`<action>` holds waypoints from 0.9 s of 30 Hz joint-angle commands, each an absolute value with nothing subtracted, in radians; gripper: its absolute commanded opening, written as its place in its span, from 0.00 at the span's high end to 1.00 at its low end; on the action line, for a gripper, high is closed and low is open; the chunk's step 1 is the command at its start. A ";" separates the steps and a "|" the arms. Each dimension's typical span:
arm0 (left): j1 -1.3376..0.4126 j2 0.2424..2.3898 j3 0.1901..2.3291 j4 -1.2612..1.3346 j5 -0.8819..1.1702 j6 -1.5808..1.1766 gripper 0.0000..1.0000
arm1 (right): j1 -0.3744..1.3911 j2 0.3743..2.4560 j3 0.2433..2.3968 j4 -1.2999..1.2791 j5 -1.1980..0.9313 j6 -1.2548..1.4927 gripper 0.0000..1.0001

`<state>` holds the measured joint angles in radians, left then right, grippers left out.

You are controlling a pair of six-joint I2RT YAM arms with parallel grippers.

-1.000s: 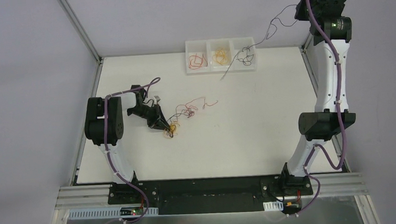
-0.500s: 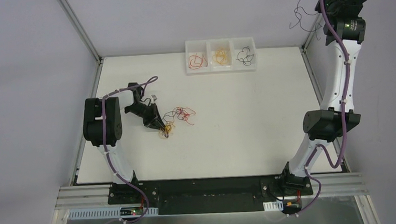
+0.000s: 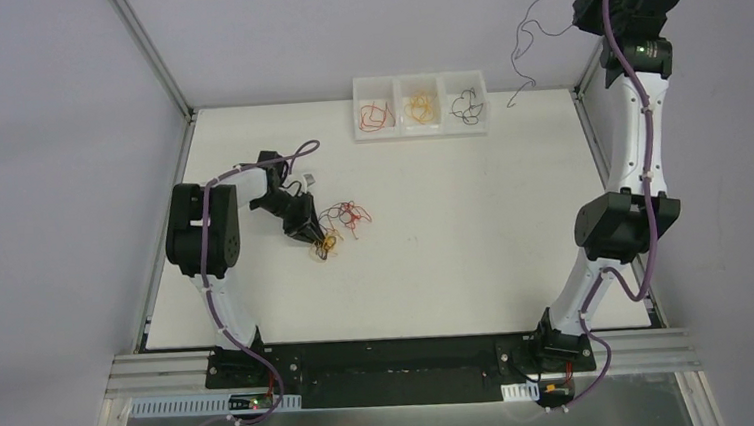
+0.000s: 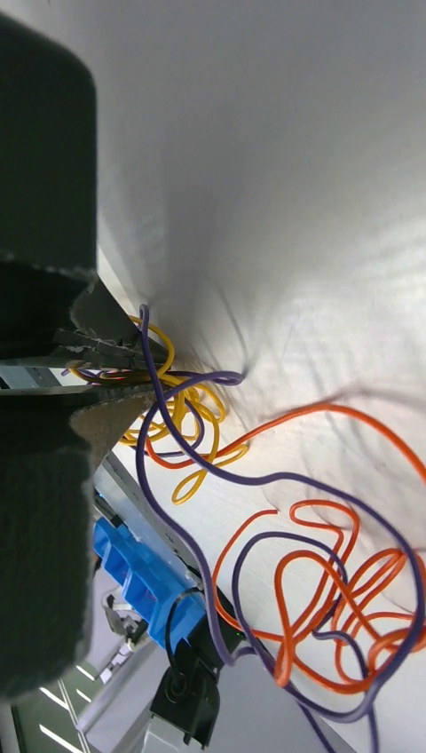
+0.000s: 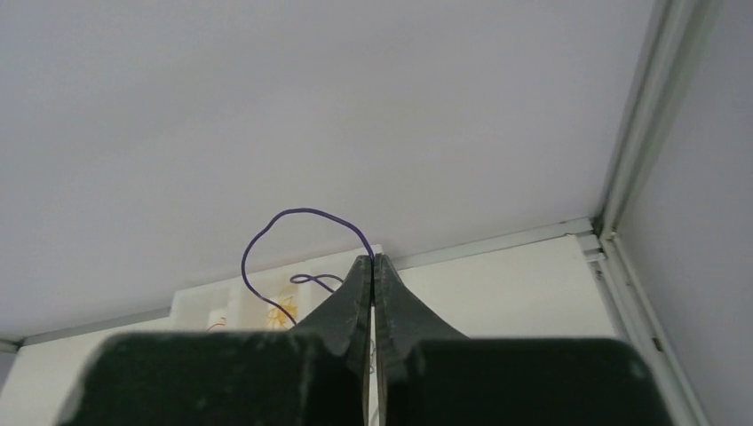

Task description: Untangle the cables

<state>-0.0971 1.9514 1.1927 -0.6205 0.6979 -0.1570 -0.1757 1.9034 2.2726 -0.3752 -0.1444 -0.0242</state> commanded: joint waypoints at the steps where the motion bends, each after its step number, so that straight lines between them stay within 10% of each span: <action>1: -0.113 1.907 1.205 -0.640 0.686 -0.113 0.91 | -0.140 1.952 2.268 -0.226 -0.252 0.131 1.00; 27: -0.114 1.894 1.198 -0.693 0.629 -0.067 0.91 | -0.020 2.292 2.491 0.052 -0.141 0.147 1.00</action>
